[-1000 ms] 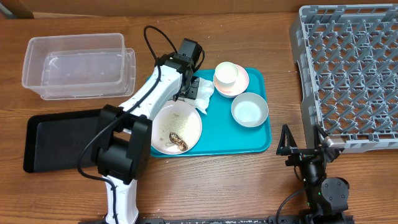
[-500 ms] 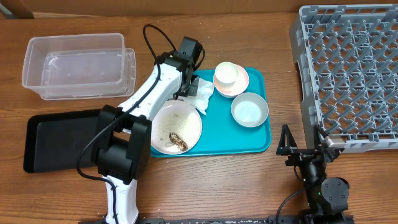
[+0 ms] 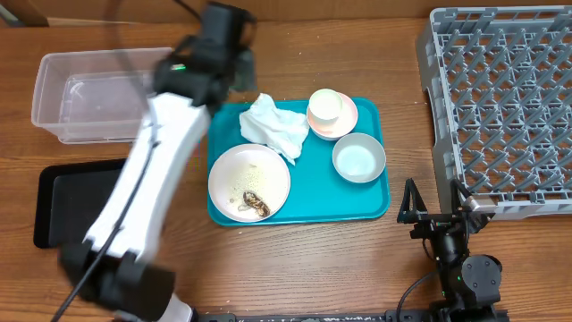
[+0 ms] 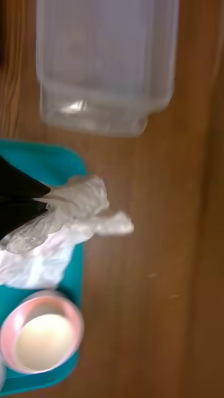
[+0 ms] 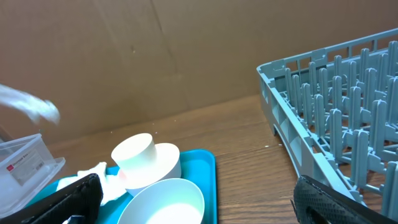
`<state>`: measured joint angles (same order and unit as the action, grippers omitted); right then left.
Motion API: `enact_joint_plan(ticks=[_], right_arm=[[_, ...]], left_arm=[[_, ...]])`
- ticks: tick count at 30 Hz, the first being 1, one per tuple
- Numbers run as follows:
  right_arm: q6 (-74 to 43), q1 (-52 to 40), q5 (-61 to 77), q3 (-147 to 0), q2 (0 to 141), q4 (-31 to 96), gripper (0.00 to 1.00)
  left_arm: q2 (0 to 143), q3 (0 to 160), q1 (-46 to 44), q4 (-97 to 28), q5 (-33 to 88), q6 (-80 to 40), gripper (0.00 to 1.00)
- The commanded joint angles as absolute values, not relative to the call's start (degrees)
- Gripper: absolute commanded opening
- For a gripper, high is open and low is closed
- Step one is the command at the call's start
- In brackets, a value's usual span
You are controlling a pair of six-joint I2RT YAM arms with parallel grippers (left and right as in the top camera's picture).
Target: Sort waste into correct bins and load items into the dishwasher
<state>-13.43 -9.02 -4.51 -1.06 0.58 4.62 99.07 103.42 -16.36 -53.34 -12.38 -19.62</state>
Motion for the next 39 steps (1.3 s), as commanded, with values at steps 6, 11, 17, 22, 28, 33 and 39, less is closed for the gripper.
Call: enact_joint_plan(ticks=[6, 11, 17, 22, 28, 33, 39], right_arm=[[-13.1, -8.8, -4.8, -0.5, 0.2, 4.4, 1.0], [-13.1, -8.8, -4.8, -0.5, 0.2, 4.4, 1.0], [-13.1, -8.8, -4.8, -0.5, 0.2, 4.4, 1.0], [-13.1, -8.8, -4.8, -0.5, 0.2, 4.4, 1.0], [-13.1, -8.8, -4.8, -0.5, 0.2, 4.4, 1.0], [-13.1, -8.8, -4.8, -0.5, 0.2, 4.4, 1.0], [-13.1, -8.8, -4.8, -0.5, 0.2, 4.4, 1.0]], left_arm=[[91.9, 104.4, -3.7, -55.8, -18.5, -23.7, 0.04], [93.6, 104.2, 2.0, -58.7, -18.5, -27.5, 0.04], [99.6, 104.2, 6.9, -56.4, -18.6, -27.1, 0.2], [102.0, 104.2, 7.9, -51.7, -18.3, -24.5, 0.19], [100.9, 104.3, 7.8, -50.6, -12.4, -20.6, 0.23], [100.9, 104.3, 7.8, -56.0, -10.4, -21.3, 0.24], [99.9, 104.3, 7.9, -67.3, -9.4, -22.8, 0.24]])
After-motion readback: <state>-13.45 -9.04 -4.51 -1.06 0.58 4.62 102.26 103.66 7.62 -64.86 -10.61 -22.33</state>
